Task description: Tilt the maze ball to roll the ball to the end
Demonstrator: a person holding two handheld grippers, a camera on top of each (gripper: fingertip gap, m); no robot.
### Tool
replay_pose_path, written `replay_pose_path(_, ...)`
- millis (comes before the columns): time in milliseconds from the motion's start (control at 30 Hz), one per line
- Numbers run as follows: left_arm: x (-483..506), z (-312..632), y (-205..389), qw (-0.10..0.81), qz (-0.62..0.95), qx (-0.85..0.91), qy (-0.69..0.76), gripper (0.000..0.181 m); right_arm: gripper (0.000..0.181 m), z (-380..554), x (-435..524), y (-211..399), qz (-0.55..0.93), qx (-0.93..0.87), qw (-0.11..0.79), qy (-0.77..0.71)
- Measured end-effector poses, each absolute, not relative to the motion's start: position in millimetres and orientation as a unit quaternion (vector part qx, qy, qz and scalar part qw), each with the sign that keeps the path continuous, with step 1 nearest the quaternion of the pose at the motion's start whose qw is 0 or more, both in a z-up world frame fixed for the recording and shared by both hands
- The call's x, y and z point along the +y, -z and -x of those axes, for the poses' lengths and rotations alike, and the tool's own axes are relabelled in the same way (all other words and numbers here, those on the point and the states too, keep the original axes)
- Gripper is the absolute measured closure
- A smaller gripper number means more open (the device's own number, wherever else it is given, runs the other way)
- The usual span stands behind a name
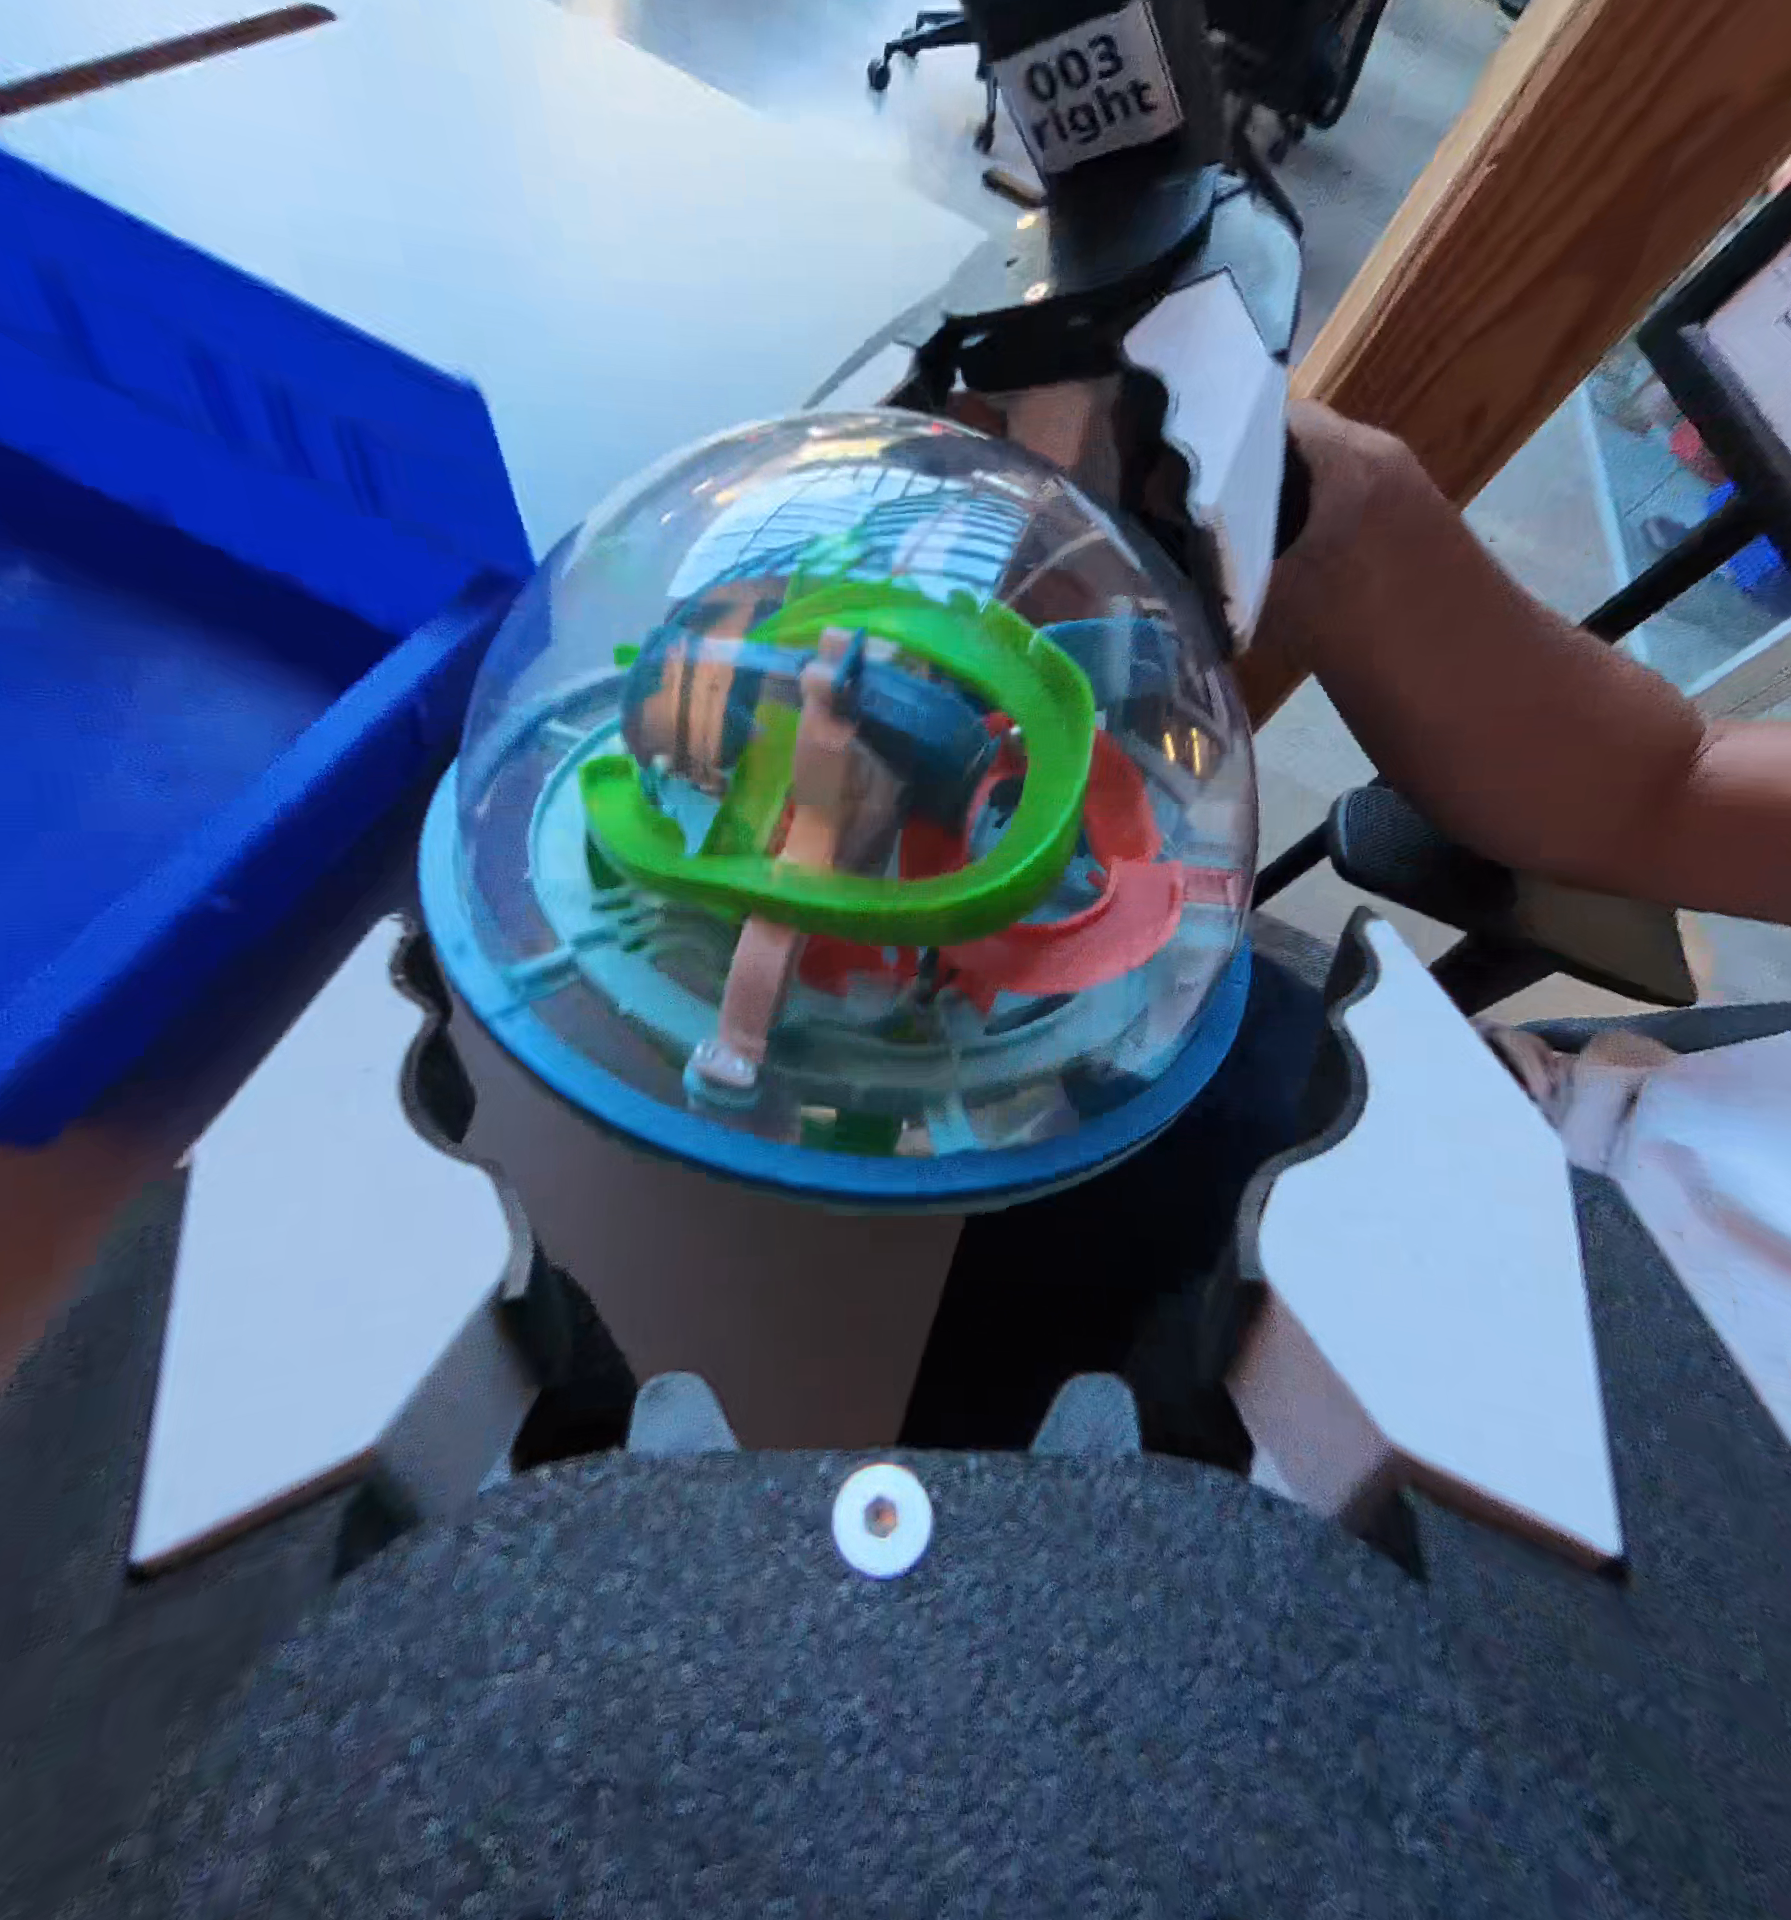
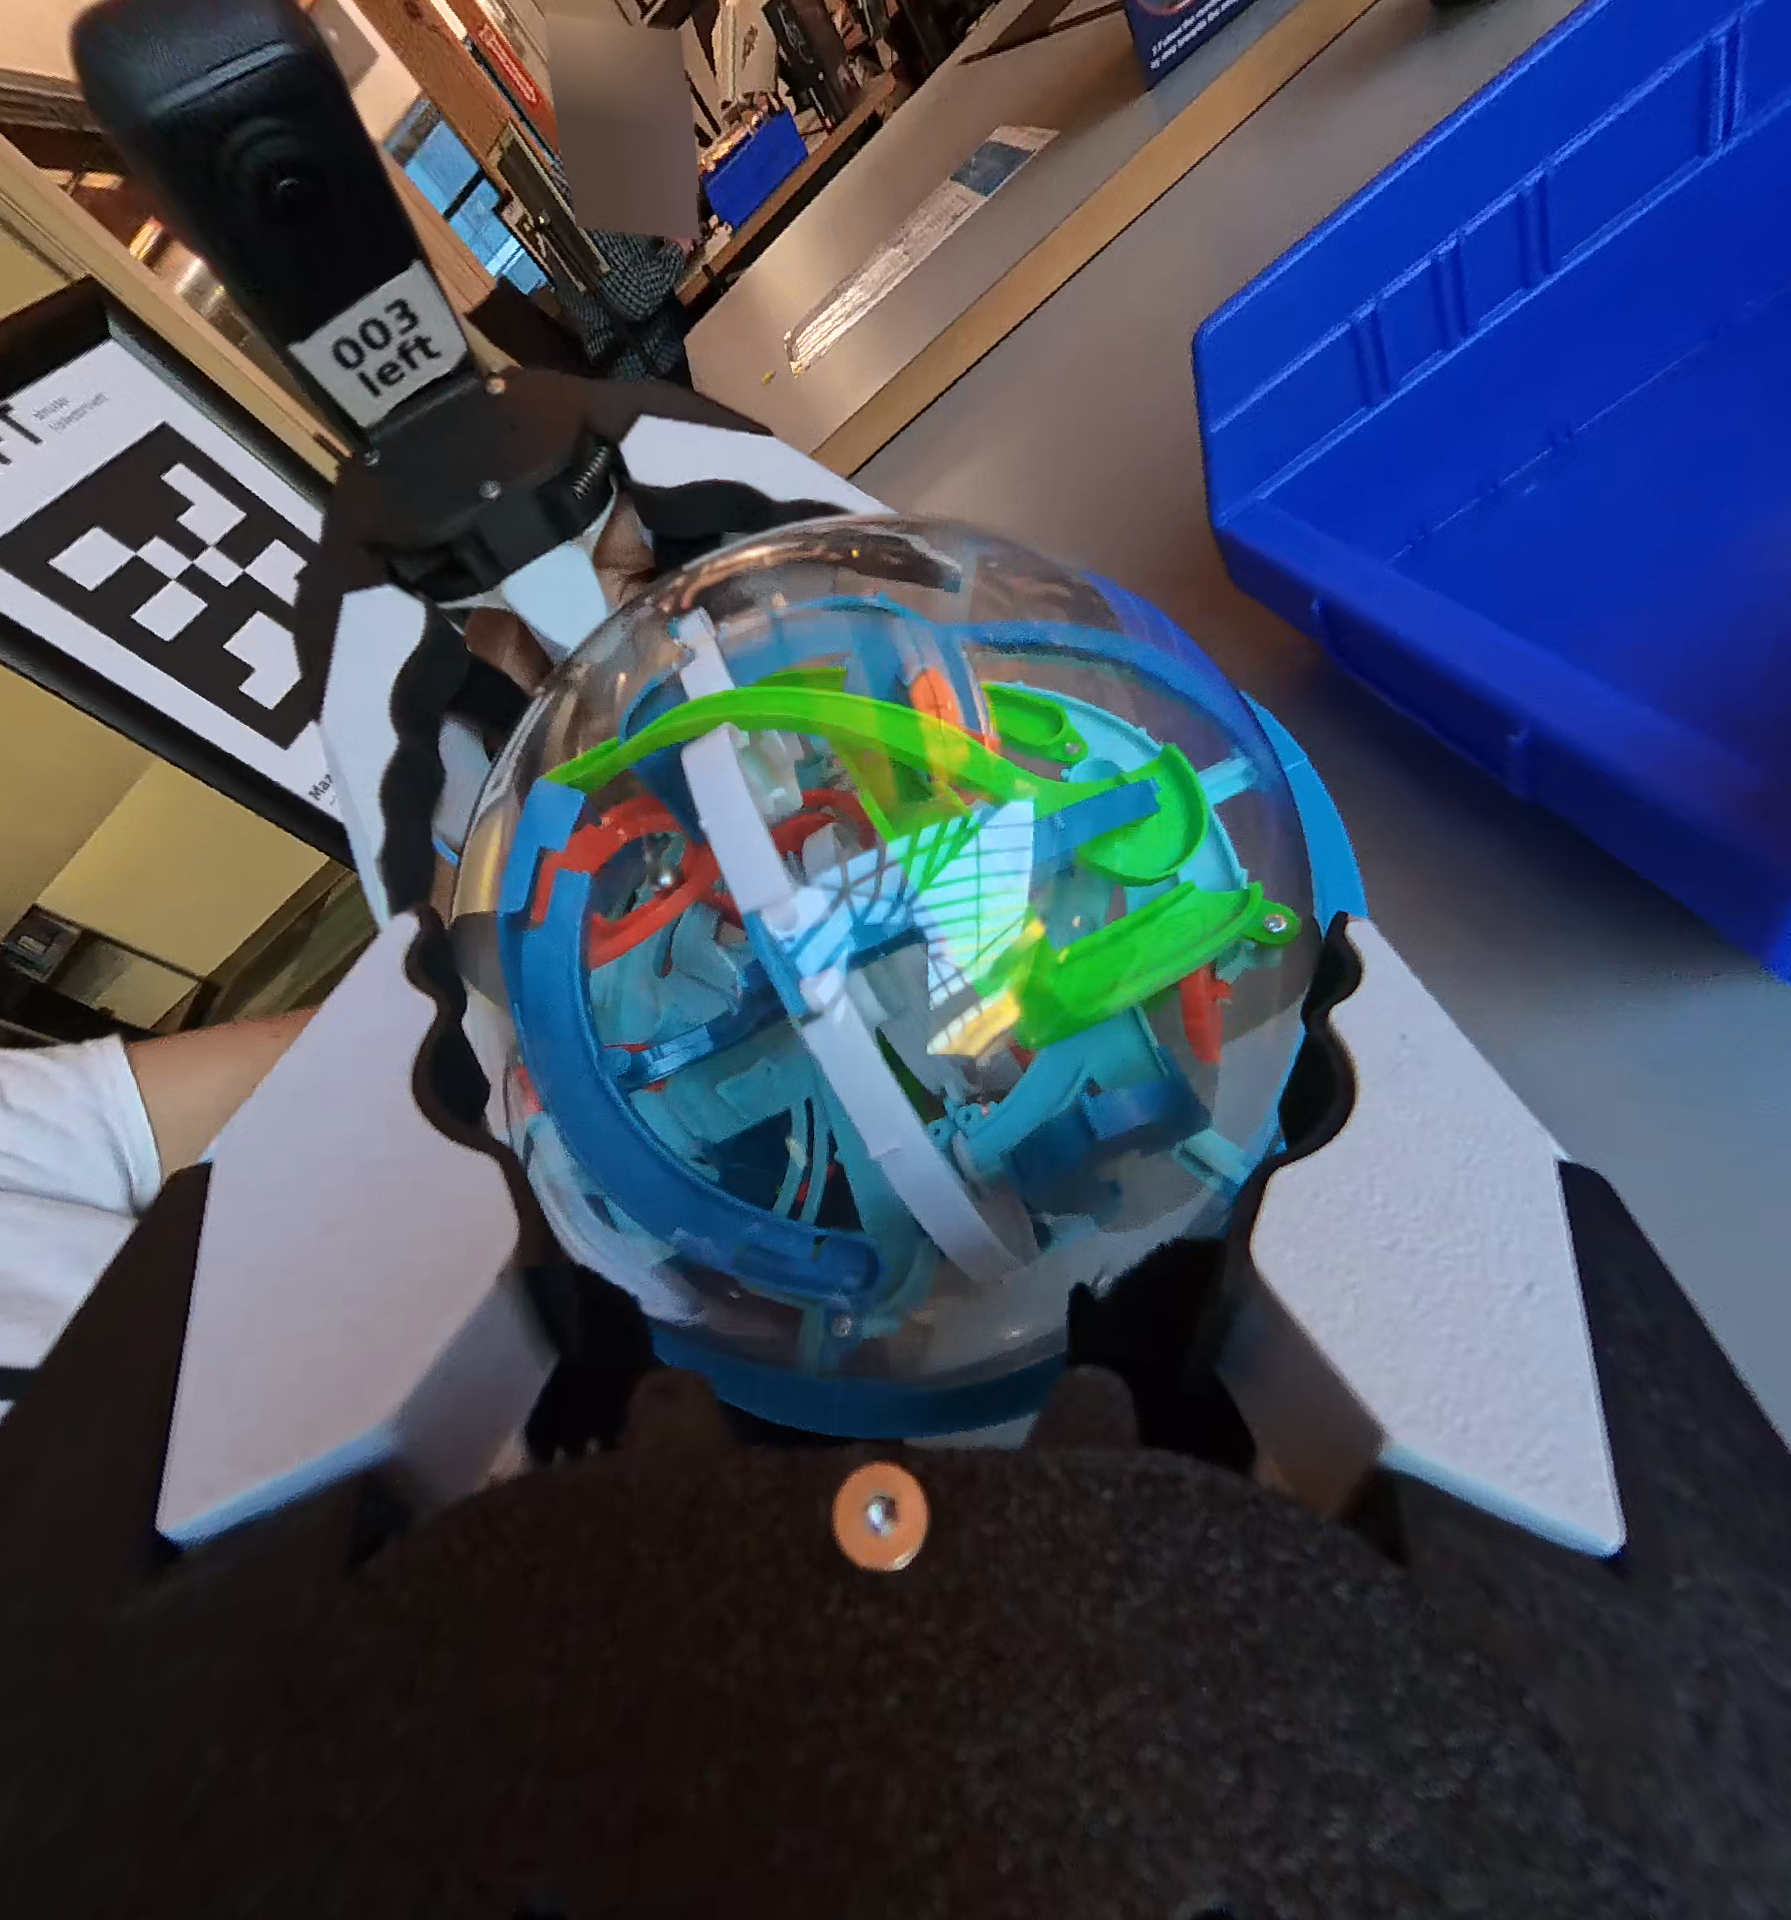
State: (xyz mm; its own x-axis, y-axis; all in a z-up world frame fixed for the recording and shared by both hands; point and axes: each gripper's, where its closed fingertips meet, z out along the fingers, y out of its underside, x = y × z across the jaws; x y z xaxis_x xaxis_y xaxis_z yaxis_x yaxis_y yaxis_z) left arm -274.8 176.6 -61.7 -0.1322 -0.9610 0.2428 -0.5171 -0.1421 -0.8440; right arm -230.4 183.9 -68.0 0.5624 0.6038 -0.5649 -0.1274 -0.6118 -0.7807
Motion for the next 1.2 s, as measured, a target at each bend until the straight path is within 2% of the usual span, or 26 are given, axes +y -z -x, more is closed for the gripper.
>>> replay_pose_path(200,179.1,273.5,79.4,0.225,0.613,0.61,0.449,0.022,0.03,248.5,190.1,61.5,0.781,-0.188,0.413,-0.43)
replay_pose_path(367,190.1,278.8,90.2,0.16,0.648,0.544,0.509,0.022,0.037,214.3,184.8,30.8,0.732,-0.18,0.524,-0.396)
replay_pose_path(467,197.6,277.0,95.7,0.131,0.657,0.507,0.543,0.023,0.027,202.1,170.9,58.4,0.753,-0.219,0.521,-0.338)
replay_pose_path(600,199.4,270.1,101.2,0.096,0.671,0.461,0.573,0.023,0.027,204.5,163.8,107.2,0.771,-0.284,0.509,-0.256)
replay_pose_path(733,175.5,259.7,116.7,0.038,0.685,0.451,0.571,0.021,0.027,211.8,181.0,103.5,0.747,-0.308,0.559,-0.187)
replay_pose_path(967,152.4,270.0,128.5,-0.002,0.645,0.549,0.531,0.022,0.027,205.5,168.0,100.3,0.733,-0.334,0.556,-0.206)
replay_pose_path(1033,163.8,274.5,123.1,0.027,0.637,0.581,0.506,0.022,0.027,204.5,168.5,100.5,0.73,-0.333,0.557,-0.215)
replay_pose_path(1133,193.5,268.3,92.9,0.138,0.605,0.62,0.479,0.022,0.028,203.8,169.6,100.2,0.726,-0.336,0.555,-0.23)
replay_pose_path(1200,200.3,260.3,73.5,0.179,0.568,0.649,0.475,0.023,0.027,204.3,170.6,99.6,0.723,-0.343,0.551,-0.237)
